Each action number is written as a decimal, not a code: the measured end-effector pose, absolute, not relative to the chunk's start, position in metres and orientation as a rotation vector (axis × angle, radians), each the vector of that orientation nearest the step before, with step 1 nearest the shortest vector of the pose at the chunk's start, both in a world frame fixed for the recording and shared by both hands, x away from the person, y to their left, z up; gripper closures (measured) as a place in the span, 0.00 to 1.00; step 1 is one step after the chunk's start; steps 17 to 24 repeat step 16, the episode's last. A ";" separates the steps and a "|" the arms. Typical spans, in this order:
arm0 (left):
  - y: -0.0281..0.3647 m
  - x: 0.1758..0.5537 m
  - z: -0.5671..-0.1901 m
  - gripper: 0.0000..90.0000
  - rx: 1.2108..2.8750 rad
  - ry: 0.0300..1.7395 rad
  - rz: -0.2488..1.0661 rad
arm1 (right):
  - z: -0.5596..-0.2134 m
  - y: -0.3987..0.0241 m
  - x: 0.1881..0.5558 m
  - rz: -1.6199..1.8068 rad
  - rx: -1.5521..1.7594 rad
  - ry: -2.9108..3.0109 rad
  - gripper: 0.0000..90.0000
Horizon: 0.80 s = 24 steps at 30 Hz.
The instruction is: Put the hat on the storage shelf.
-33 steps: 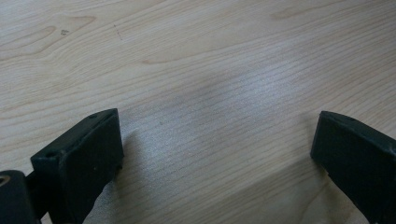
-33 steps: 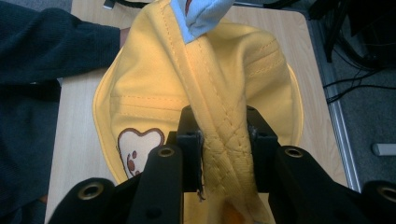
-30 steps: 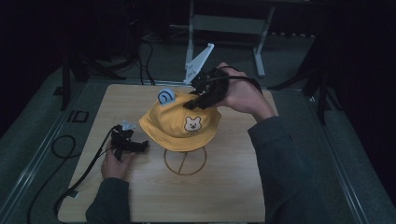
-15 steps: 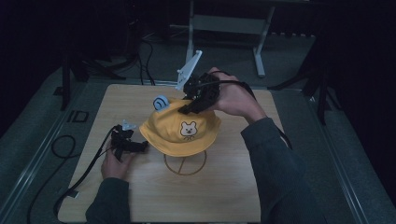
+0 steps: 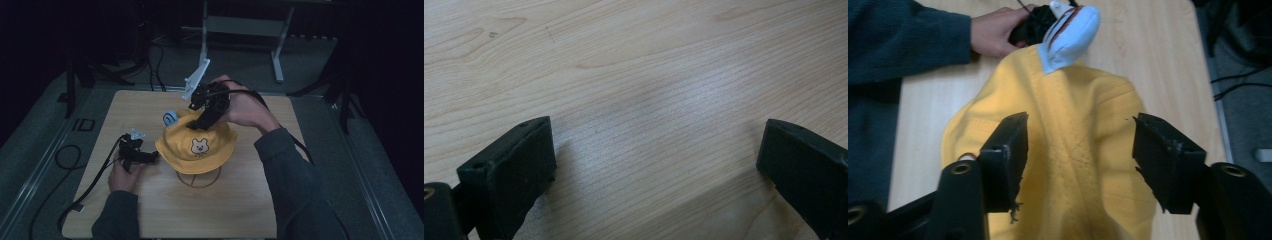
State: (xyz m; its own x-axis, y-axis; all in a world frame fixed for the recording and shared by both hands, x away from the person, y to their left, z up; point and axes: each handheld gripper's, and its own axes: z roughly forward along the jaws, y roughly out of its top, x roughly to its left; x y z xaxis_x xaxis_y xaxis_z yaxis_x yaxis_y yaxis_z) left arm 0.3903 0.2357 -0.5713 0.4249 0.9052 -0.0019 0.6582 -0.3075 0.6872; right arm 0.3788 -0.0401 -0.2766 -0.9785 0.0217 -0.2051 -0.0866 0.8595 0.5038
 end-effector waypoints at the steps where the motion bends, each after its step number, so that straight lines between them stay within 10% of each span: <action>1: 0.236 0.390 -0.571 0.02 2.068 1.315 0.521 | -0.276 -0.040 0.378 0.777 -0.048 2.822 0.39; 24: 0.236 0.390 -0.571 0.02 2.068 1.315 0.521 | -0.267 -0.057 0.378 0.739 0.041 2.781 0.26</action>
